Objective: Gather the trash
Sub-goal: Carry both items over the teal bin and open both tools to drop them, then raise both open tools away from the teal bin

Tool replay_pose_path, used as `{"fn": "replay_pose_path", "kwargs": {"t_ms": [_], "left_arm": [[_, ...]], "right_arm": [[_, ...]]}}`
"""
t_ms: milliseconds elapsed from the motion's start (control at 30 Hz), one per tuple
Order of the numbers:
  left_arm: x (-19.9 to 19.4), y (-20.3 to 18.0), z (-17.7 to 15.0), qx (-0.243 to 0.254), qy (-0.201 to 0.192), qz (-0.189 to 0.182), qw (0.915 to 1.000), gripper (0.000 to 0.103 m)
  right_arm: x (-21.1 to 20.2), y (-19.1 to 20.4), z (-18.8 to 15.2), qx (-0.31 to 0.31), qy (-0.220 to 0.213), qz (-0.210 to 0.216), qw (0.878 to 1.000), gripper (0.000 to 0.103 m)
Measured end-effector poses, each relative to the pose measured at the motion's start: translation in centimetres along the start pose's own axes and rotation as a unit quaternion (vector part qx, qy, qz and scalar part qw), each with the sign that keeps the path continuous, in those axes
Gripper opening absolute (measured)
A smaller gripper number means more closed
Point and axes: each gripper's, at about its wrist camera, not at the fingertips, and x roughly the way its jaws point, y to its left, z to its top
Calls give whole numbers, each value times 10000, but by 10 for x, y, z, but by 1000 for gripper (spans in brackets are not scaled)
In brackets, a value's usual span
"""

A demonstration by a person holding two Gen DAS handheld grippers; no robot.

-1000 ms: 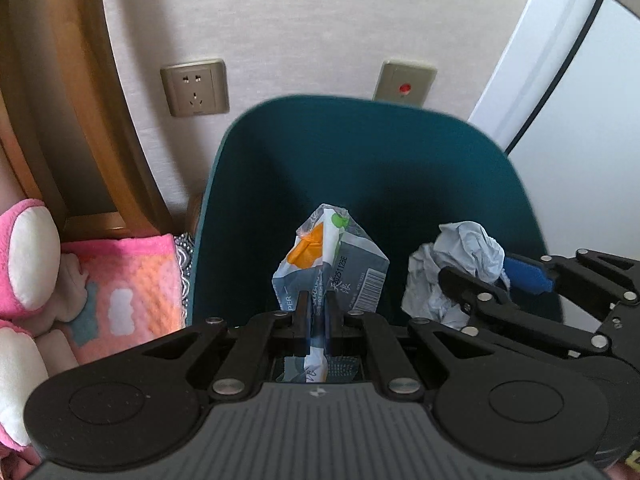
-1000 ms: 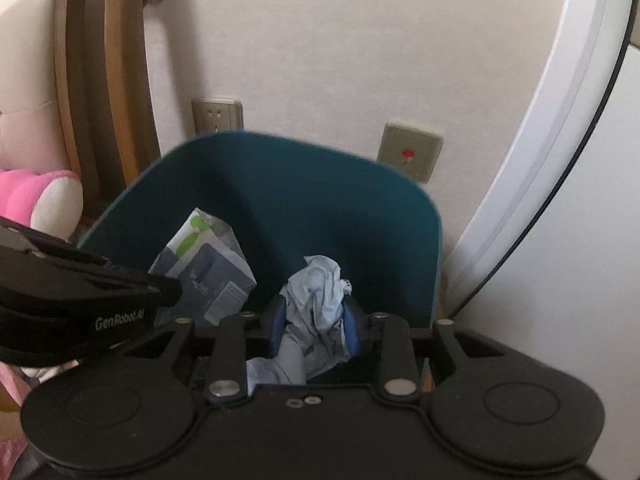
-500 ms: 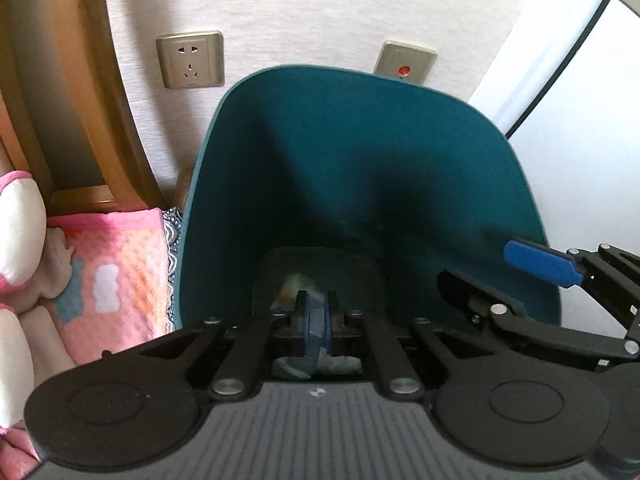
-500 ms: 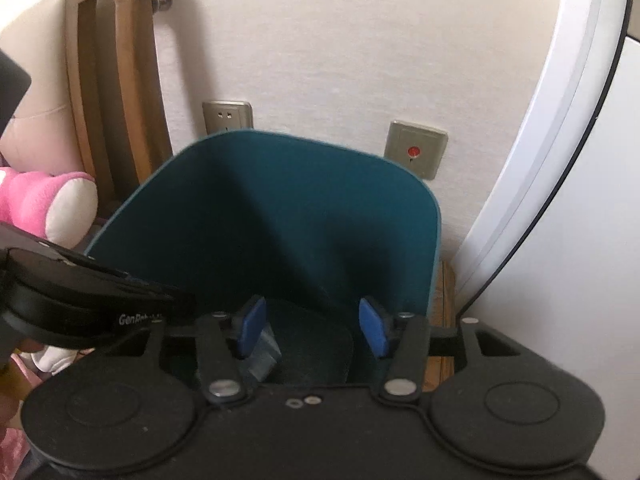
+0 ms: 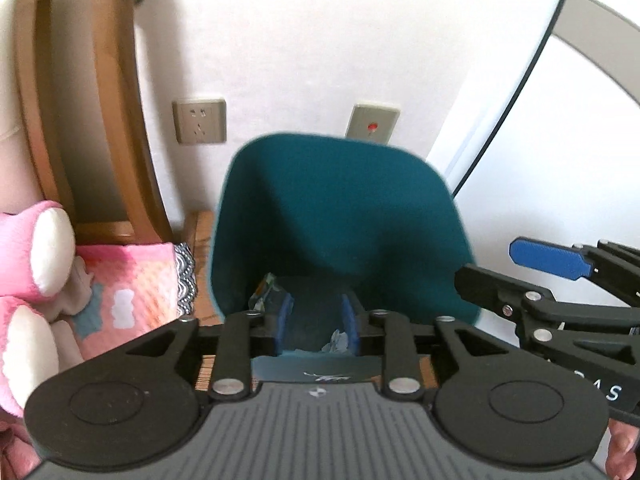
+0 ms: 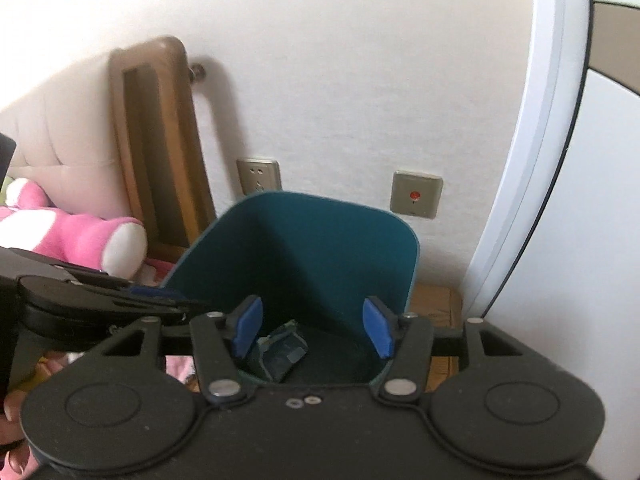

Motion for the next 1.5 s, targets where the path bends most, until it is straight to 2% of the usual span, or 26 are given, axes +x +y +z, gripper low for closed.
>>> {"fn": "replay_pose_path", "kwargs": {"t_ms": [167, 333, 500, 600, 667, 767, 833, 967, 1100, 1233, 1300, 1367, 1500], "left_arm": [[-41, -6, -15, -38, -256, 29, 9997, 29], [-90, -8, -39, -282, -505, 141, 9982, 29], [-147, -10, -78, -398, -766, 435, 9953, 29], [-177, -4, -103, -568, -770, 453, 9944, 30], [-195, -1, -121, -566, -779, 480, 9942, 35], [-217, 5, -143, -369, -810, 504, 9948, 51], [-227, 9, -158, -192, -815, 449, 9955, 56], [-241, 23, -187, -87, -712, 327, 9969, 57], [-250, 29, -214, 228, -740, 268, 9966, 73], [-249, 33, -234, 410, -694, 271, 9964, 73], [-243, 36, -243, 401, -634, 236, 9969, 74], [-235, 38, -252, 323, -612, 207, 9974, 79], [-202, 42, -272, 57, -535, 128, 9985, 81]], "right_arm": [[-39, -2, -8, 9, -237, 160, 9996, 58], [-78, 1, -22, -45, -443, 371, 9983, 61], [-111, 15, -30, -416, -577, 627, 9955, 62], [-126, 25, -34, -456, -621, 828, 9936, 64], [-137, 31, -38, -438, -664, 891, 9928, 65], [-153, 40, -50, -378, -671, 921, 9928, 67], [-162, 43, -60, -325, -667, 871, 9934, 68], [-178, 53, -94, -86, -547, 757, 9956, 70], [-192, 65, -137, 276, -332, 533, 9976, 72], [-199, 71, -177, 474, -150, 381, 9980, 75], [-199, 68, -195, 664, -45, 334, 9972, 76], [-196, 63, -211, 820, 39, 325, 9961, 78], [-183, 52, -243, 778, 146, 269, 9965, 79]]}}
